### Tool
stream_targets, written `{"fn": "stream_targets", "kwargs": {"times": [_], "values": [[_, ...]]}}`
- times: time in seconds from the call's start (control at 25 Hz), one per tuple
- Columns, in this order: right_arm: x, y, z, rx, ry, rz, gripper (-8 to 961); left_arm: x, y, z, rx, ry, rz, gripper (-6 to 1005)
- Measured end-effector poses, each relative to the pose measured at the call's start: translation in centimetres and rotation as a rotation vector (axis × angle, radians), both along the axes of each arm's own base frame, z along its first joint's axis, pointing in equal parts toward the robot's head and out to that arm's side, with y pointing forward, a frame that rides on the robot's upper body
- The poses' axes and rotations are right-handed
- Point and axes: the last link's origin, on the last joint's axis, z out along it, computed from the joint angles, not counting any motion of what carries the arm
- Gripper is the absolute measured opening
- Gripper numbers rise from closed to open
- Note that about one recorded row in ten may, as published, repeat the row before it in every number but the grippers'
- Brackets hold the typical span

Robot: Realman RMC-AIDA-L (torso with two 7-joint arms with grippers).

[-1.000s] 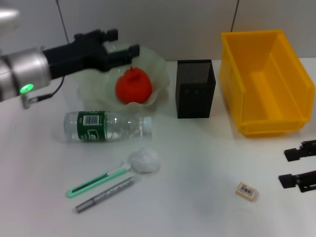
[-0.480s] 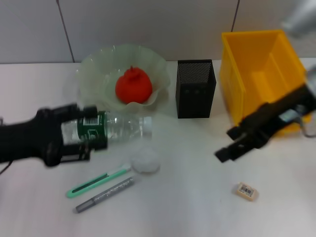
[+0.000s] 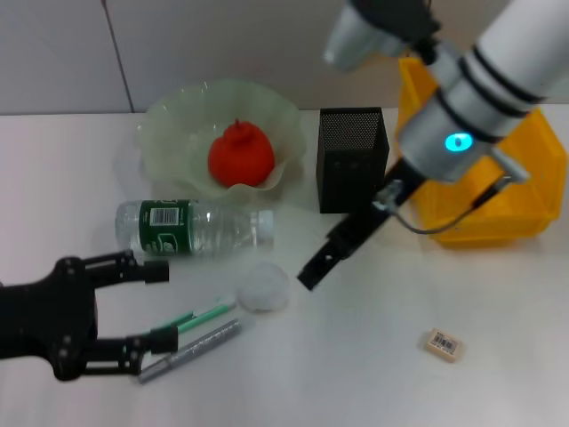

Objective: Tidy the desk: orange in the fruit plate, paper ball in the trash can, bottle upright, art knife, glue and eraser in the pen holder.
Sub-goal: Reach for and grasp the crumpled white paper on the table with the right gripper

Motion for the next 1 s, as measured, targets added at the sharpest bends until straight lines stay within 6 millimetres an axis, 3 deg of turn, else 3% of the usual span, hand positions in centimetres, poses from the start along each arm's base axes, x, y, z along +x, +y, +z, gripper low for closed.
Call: {"fn": "stream_targets", "kwargs": {"times": [0.16, 0.44, 0.76, 1.0], "values": [[-0.1, 0.8, -2.0, 0.045, -0.035, 0.015, 704, -0.7, -0.8, -0.4, -0.005, 0.022, -0.008, 811], [0.1, 1.3, -3.8, 0.092, -0.072, 0.033, 701, -1.2, -1.2, -0.4, -0.002, 0.031, 0.004, 811], [-0.8, 0.1, -6.8, 0.053, -0.059, 0.085, 698, -1.5, -1.5, -0.7, 0.007, 0.033, 0.012, 810], [-0.6, 0.0, -7.9, 0.096, -0.108, 0.122, 695, -1.7, -1.5, -0.8, 0.014, 0.037, 0.026, 810]]}}
